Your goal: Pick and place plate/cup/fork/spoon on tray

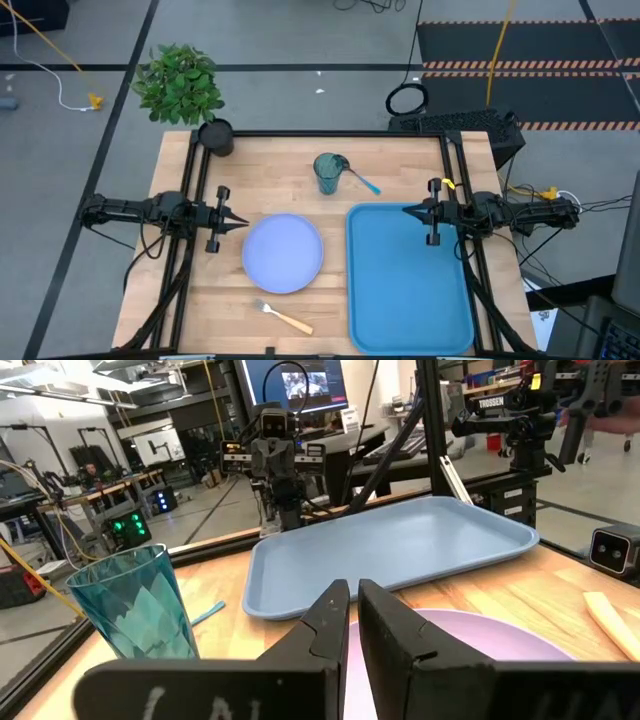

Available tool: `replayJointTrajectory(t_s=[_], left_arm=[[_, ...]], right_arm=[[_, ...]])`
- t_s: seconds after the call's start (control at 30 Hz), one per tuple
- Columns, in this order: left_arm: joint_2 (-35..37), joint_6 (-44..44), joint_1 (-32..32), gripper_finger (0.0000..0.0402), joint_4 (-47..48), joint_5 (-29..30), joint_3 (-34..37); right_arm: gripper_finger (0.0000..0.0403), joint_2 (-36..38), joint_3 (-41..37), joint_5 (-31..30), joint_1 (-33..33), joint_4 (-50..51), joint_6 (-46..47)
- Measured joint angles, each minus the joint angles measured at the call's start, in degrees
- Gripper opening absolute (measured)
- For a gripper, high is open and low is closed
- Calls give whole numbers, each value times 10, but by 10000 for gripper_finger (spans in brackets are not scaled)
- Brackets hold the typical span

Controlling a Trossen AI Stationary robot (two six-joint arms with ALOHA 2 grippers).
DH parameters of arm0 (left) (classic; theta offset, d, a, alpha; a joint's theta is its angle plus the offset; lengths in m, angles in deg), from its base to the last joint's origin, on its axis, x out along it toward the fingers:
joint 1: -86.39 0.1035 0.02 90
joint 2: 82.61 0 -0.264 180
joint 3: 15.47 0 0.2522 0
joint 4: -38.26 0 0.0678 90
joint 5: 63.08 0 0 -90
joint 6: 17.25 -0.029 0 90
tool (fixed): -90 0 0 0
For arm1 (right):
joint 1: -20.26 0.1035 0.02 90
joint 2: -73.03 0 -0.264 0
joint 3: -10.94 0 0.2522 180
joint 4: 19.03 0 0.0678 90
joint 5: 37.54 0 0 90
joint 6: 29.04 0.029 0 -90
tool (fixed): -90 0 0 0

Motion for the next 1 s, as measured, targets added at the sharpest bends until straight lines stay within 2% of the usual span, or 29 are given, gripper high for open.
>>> replayJointTrajectory(t_s=[0.27,1.0], left_arm=[[0,-24,0,31,0,1,0],[0,-15,0,31,0,3,0]], right_arm=[[0,0,0,1,0,0,0],[0,0,0,0,0,-8,0]])
